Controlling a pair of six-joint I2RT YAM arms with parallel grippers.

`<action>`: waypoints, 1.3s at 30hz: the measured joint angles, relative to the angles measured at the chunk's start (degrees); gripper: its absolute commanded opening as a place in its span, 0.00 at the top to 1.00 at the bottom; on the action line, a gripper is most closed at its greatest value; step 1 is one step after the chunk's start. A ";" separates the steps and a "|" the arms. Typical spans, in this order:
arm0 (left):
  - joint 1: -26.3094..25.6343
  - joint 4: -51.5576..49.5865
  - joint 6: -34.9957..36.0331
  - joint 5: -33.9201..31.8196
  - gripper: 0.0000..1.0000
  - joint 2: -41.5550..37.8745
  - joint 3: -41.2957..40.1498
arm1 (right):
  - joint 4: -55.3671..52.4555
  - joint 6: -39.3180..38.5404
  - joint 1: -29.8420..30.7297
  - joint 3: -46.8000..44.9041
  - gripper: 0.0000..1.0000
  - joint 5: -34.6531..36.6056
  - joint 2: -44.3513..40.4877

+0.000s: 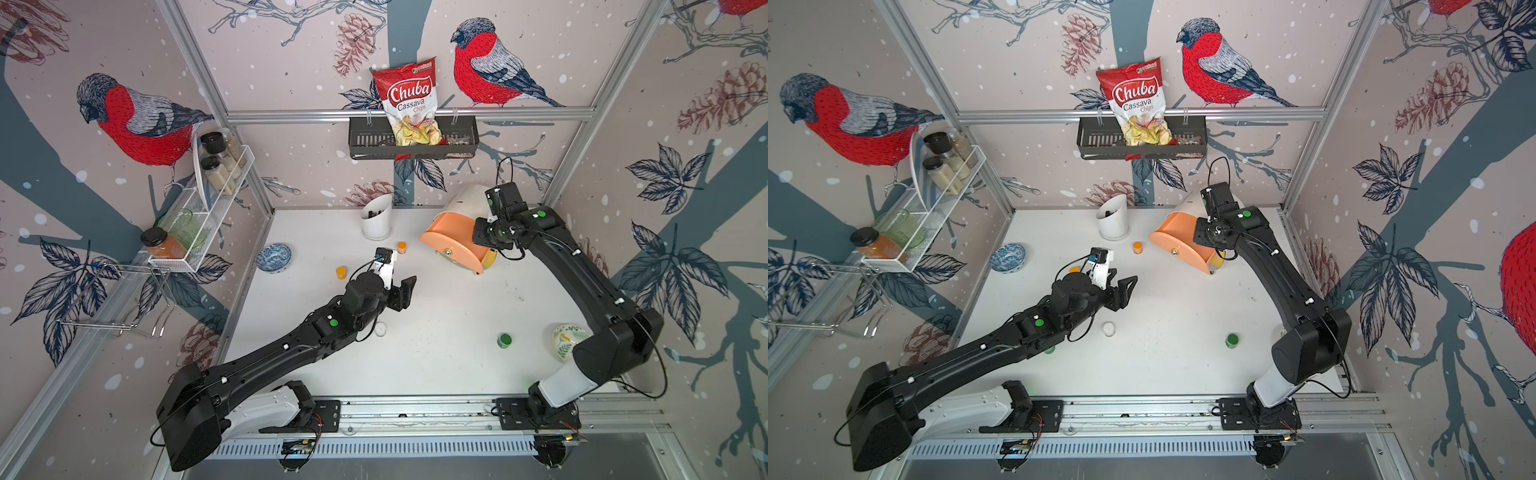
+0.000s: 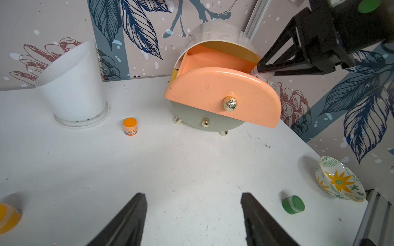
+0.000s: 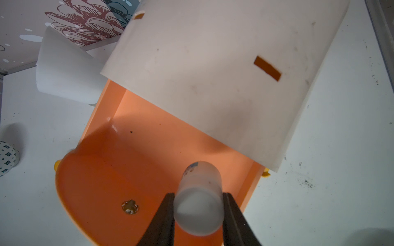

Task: Put the paint cans in the drawer according to color
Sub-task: Place the paint can in the drawer.

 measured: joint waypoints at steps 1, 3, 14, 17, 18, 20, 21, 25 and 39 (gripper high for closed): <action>0.00 0.00 0.00 -0.02 0.27 -0.15 -0.07 | 0.04 0.00 0.00 0.00 0.83 0.00 0.33; 0.00 0.02 0.04 -0.02 0.27 -0.35 -0.11 | 0.20 -0.02 0.00 -0.09 0.83 0.00 1.03; 0.00 0.15 0.39 0.02 0.26 -0.37 -0.42 | 1.42 -0.07 0.00 -0.31 0.84 0.00 3.93; 0.00 0.15 0.39 0.02 0.26 -0.37 -0.44 | 1.51 -0.09 -0.02 -0.28 0.84 0.00 4.46; 0.00 0.15 0.39 0.00 0.26 -0.37 -0.44 | 1.49 -0.09 -0.02 -0.20 0.84 0.00 4.72; 0.00 0.13 0.39 -0.02 0.26 -0.37 -0.44 | 1.51 -0.07 -0.02 0.13 0.83 0.00 5.22; 0.00 0.13 0.39 -0.02 0.26 -0.39 -0.44 | 1.51 -0.07 0.00 0.26 0.82 0.02 5.40; 0.00 0.09 0.39 -0.15 0.25 -0.92 -0.52 | 1.57 -0.07 0.00 0.55 0.75 0.02 5.79; 0.00 -2.58 0.39 -1.70 0.25 -3.13 0.26 | -1.33 -0.09 0.68 5.53 0.61 0.52 5.81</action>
